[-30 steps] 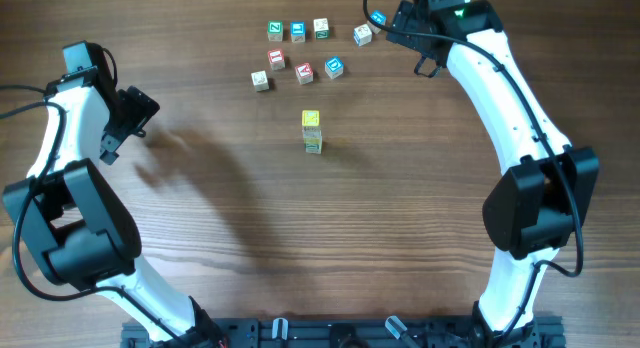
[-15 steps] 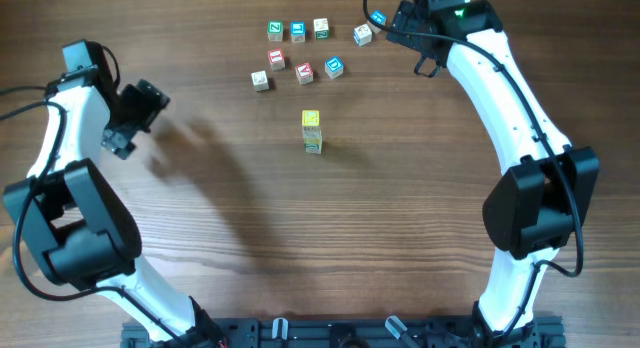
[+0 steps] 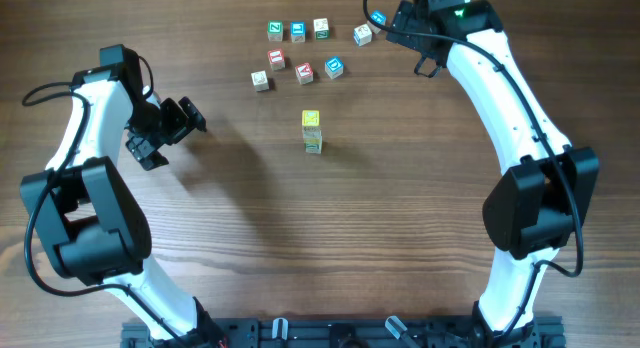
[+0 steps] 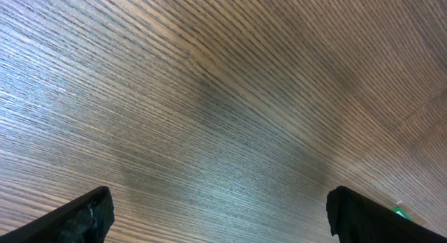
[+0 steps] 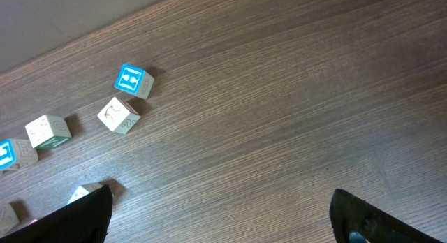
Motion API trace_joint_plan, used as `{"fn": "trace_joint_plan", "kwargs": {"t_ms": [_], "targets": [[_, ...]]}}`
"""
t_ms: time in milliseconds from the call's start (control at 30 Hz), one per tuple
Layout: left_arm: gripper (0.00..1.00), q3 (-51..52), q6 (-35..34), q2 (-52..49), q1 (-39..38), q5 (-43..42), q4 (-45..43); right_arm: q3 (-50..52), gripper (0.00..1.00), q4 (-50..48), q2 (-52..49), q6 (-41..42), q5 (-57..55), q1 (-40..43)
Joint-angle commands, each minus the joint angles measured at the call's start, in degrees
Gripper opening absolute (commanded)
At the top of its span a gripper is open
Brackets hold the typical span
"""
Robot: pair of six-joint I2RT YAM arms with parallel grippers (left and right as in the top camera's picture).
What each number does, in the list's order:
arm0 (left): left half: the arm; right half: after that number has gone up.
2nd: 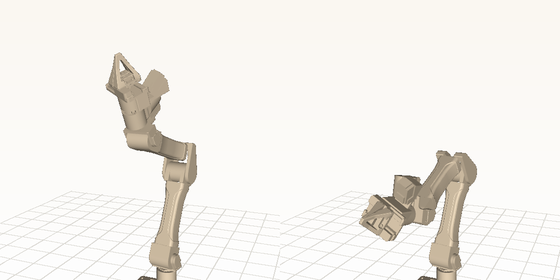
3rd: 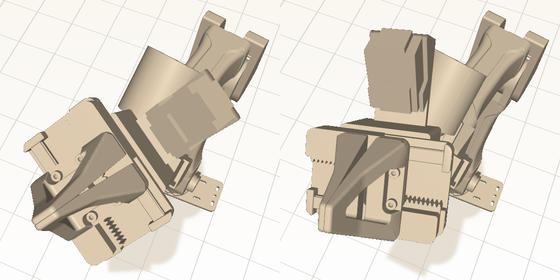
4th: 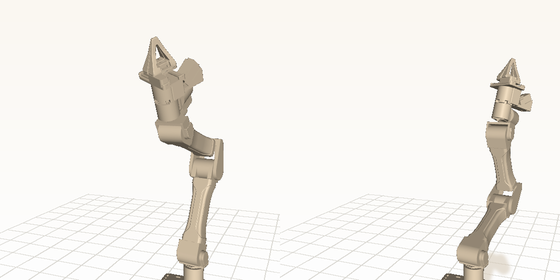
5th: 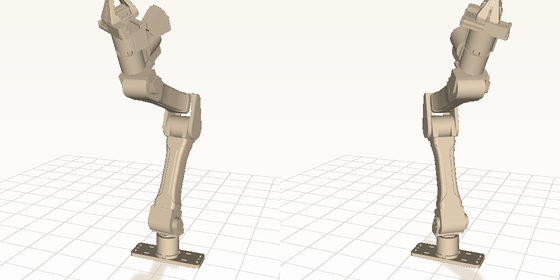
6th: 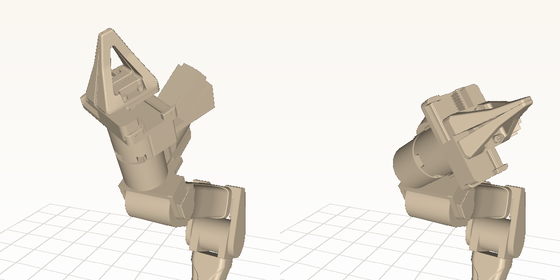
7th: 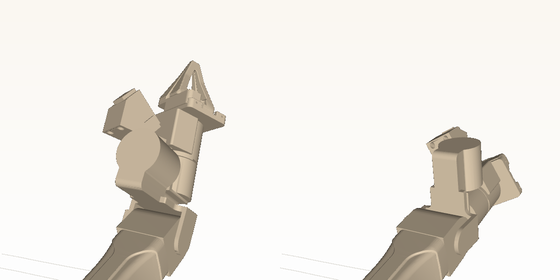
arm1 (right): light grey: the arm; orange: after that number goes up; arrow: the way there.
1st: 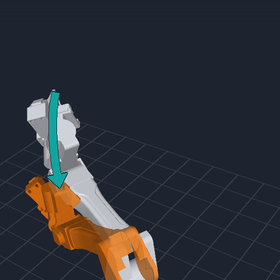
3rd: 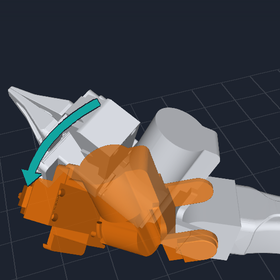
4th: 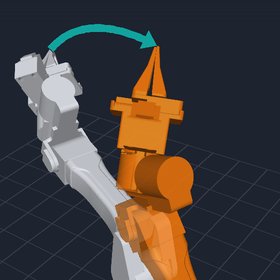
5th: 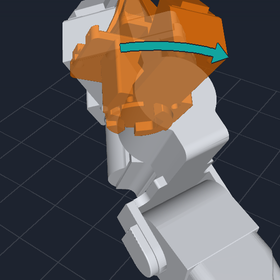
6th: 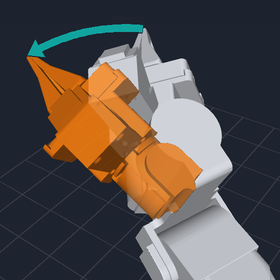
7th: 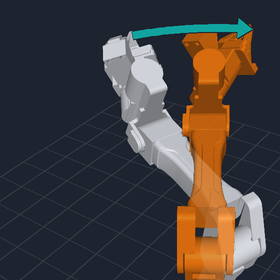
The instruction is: Form a tower
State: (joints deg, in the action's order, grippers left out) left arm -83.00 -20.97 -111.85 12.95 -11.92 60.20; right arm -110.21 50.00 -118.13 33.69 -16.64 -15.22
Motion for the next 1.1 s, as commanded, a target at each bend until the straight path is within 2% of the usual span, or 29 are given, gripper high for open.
{"fn": "trace_joint_plan", "kwargs": {"t_ms": [0,233,367,500,633,833,967,1067], "targets": [[1.0,-0.48,1.25,1.05,0.02,-0.68,-0.15,0.11,1.0,-0.26,-0.72,-0.66,-1.2,-0.17],[1.0,-0.48,1.25,0.96,0.04,-0.68,-0.35,0.11,1.0,-0.26,-0.72,-0.66,-1.2,-0.28],[1.0,-0.48,1.25,6.03,0.07,-0.68,-0.59,0.09,1.0,-0.26,-0.72,-0.66,-1.18,-0.28],[1.0,-0.48,1.25,21.14,0.07,-0.68,-0.59,0.11,1.0,-0.26,-0.72,-0.66,-1.18,-0.28],[1.0,-0.48,1.25,41.0,0.07,-0.68,-0.57,0.09,1.0,-0.26,-0.72,-0.68,-1.18,-0.28],[1.0,-0.46,1.25,63.49,0.07,-0.68,-0.55,0.11,1.0,-0.26,-0.72,-0.68,-1.18,-0.28],[1.0,-0.28,1.25,66.64,0.07,-0.68,4.44,0.11,1.0,-0.26,-0.72,-0.66,-1.18,-0.28],[1.0,-0.28,1.25,66.86,0.07,-0.68,11.56,0.09,1.0,-0.26,-0.72,-0.66,-1.18,-0.28]]}}
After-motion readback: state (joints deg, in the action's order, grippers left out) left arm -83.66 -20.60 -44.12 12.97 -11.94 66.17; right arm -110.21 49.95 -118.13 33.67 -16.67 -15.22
